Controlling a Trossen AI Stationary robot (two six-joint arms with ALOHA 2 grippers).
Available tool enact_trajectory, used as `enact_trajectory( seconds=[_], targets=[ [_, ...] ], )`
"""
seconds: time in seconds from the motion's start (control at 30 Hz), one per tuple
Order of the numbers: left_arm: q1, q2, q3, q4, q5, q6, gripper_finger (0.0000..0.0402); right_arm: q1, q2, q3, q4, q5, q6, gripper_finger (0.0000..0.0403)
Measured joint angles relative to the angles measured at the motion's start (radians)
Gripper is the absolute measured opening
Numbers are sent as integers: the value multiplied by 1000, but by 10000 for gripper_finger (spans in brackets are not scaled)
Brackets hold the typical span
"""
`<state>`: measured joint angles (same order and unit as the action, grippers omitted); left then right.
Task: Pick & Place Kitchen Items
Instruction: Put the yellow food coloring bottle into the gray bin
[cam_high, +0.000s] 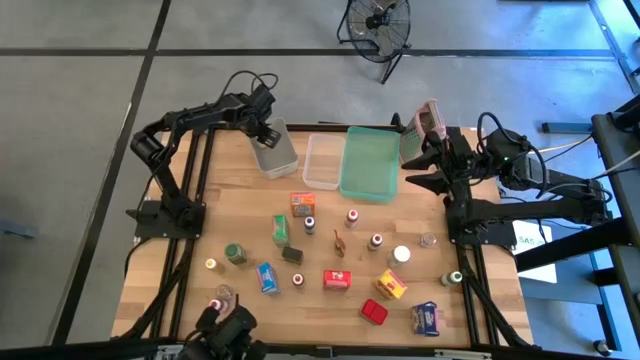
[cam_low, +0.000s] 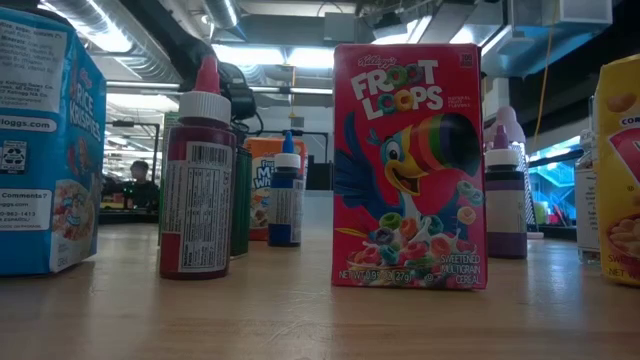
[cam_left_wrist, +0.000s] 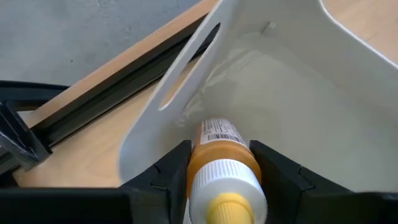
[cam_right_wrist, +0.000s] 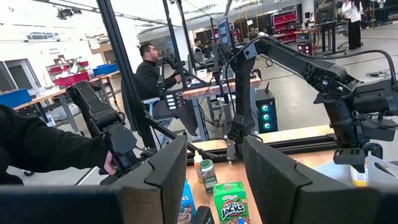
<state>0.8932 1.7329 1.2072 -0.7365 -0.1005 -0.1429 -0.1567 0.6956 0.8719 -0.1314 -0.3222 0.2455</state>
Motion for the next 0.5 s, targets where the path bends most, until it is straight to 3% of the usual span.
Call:
enact_trajectory(
  seconds=[0.2, 0.5],
  targets=[
    [0, 0, 0, -4, -10, 0, 173, 0, 0, 0, 0, 0, 0, 160],
    [0, 0, 0, -5, -10, 0, 172, 0, 0, 0, 0, 0, 0, 160]
  ],
)
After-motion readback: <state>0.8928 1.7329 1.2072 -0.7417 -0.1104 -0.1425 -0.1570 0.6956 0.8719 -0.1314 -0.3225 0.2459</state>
